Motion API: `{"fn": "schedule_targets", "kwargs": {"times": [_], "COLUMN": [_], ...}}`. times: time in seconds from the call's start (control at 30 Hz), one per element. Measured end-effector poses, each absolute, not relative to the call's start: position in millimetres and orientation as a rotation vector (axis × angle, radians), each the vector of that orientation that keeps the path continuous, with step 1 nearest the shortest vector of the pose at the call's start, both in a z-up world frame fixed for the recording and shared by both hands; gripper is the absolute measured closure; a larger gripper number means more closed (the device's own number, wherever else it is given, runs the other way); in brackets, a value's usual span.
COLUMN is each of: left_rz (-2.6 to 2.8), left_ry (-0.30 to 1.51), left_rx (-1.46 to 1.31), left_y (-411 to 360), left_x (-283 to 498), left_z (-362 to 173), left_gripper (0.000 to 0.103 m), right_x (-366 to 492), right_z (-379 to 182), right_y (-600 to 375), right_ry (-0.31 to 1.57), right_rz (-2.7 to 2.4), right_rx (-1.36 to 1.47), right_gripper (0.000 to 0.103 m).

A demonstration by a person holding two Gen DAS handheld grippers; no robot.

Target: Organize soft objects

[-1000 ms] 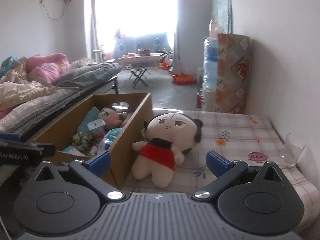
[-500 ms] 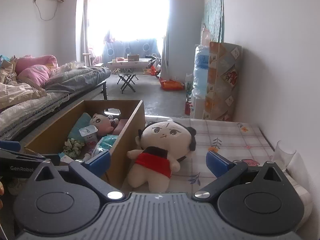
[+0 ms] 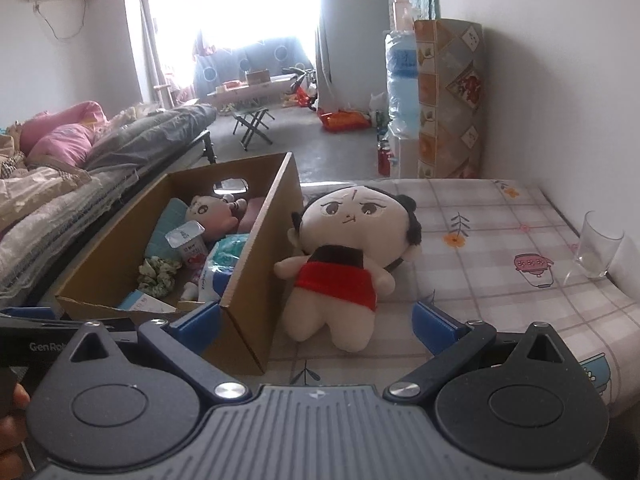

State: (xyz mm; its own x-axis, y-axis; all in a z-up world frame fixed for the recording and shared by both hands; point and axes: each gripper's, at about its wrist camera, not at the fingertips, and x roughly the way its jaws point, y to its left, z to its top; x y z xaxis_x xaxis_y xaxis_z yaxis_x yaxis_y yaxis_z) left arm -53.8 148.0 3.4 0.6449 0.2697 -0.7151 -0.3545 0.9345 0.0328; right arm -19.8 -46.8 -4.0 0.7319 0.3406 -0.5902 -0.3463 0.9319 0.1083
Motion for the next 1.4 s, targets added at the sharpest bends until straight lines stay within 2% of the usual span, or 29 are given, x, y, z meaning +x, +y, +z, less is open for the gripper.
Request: {"fn": "schedule_targets", "kwargs": {"times": [1.4], "left_rz": [0.376], "left_ry": [0.795], "left_rx": [-0.092], "left_y": [156.6], "left_x": [-51.8], "left_z": [4.2], "left_gripper": [0.000], "right_x": [-17.7], "right_z": [-4.3], "right_y": [-22.0], "right_ry": [0.667], "right_rz": [0.409], "right_rx": [-0.076], "right_gripper": [0.000]}}
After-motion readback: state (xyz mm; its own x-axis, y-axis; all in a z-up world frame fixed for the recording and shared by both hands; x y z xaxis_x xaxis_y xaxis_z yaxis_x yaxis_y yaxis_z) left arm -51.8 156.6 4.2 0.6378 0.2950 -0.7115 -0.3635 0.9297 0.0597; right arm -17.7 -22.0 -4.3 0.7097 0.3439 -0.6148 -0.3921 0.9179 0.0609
